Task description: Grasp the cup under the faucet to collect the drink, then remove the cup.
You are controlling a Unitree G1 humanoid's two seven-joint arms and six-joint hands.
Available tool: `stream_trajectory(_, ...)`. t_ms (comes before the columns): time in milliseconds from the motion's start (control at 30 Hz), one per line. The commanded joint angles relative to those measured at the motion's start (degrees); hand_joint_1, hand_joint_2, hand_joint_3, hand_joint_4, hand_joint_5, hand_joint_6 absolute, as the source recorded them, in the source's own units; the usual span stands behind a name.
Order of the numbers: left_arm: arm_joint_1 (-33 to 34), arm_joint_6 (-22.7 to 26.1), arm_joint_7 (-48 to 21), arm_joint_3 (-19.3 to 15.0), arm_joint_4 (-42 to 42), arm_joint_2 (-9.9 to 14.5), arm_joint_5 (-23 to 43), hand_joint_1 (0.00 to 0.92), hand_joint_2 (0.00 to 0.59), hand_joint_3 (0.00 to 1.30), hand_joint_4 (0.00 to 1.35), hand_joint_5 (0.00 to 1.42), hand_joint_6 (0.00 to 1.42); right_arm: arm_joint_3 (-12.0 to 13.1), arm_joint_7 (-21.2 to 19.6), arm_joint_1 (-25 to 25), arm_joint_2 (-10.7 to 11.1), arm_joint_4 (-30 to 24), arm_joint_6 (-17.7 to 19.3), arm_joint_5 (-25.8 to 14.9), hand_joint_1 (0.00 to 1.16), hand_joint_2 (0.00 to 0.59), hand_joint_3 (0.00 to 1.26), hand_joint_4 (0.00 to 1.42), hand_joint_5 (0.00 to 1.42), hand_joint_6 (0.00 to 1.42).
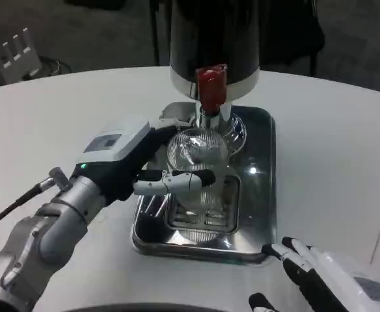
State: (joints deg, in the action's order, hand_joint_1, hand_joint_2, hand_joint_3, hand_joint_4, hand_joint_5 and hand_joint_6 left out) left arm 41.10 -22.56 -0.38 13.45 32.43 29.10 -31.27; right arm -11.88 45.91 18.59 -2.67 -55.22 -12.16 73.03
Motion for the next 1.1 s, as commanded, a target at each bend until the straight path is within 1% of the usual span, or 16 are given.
stream_trajectory(33,-2.9,-1.0,2.5,-2.8,-3.8,0.5,1.7,0.157,0.104,0.28,0.12,0.32,0.55,0.1,-0.2,0.9,0.1,-0.4,0.2,-0.5,0.24,0.467,0.11,0.0,0.0,0.03)
stream_trajectory(267,-6.2,-3.2,5.7,-7.6,-8.4,0.5,4.5,0.151,0.115,0.27,0.12,0.33,0.59,-0.2,-0.1,0.4,0.0,0.0,0.1,-0.6,0.24,0.468,0.12,0.0,0.0,0.03)
stream_trajectory(500,-8.8,-3.3,4.6,-10.2,-12.8,0.8,6.9,0.149,0.116,0.28,0.13,0.35,0.61,0.0,0.0,0.5,-0.2,0.0,-0.2,-0.6,0.25,0.469,0.13,0.0,0.0,0.03)
stream_trajectory(667,-11.9,-3.5,3.8,-12.8,-15.8,0.7,10.4,0.148,0.117,0.29,0.16,0.38,0.65,0.5,-0.1,0.3,-0.1,-0.2,-0.3,-1.1,0.25,0.469,0.13,0.0,0.0,0.03)
stream_trajectory(733,-13.4,-3.4,3.2,-14.8,-17.6,0.3,13.5,0.143,0.119,0.3,0.2,0.4,0.67,0.6,-0.2,0.1,-0.1,-0.2,-0.3,-1.2,0.25,0.469,0.13,0.0,0.0,0.03)
stream_trajectory(800,-14.3,-3.1,2.3,-16.4,-19.5,-0.1,16.5,0.109,0.128,0.31,0.27,0.45,0.71,0.5,-0.2,-0.2,-0.1,0.1,-0.4,-1.2,0.25,0.469,0.13,0.0,0.0,0.03)
stream_trajectory(833,-14.5,-2.9,1.6,-17.5,-20.9,-0.4,18.6,0.082,0.125,0.32,0.28,0.46,0.72,0.4,-0.2,-0.4,-0.1,0.2,-0.4,-1.1,0.25,0.469,0.14,0.0,0.0,0.03)
stream_trajectory(933,-14.5,-1.6,-1.0,-19.7,-24.2,-1.0,24.5,0.041,0.123,0.36,0.34,0.5,0.74,0.2,-0.2,-0.8,-0.2,0.5,-0.4,-1.0,0.25,0.469,0.14,0.0,0.0,0.03)
stream_trajectory(1000,-13.3,0.2,-3.9,-20.8,-26.0,-1.3,29.5,0.007,0.115,0.38,0.38,0.52,0.76,0.2,-0.2,-1.0,-0.2,0.6,-0.4,-0.8,0.25,0.469,0.14,0.0,0.0,0.03)
stream_trajectory(1100,-10.7,3.9,-9.4,-21.3,-27.6,-0.6,36.0,0.0,0.108,0.39,0.41,0.55,0.74,0.2,-0.3,-1.0,-0.2,0.6,-0.4,-0.6,0.25,0.469,0.14,0.0,0.0,0.03)
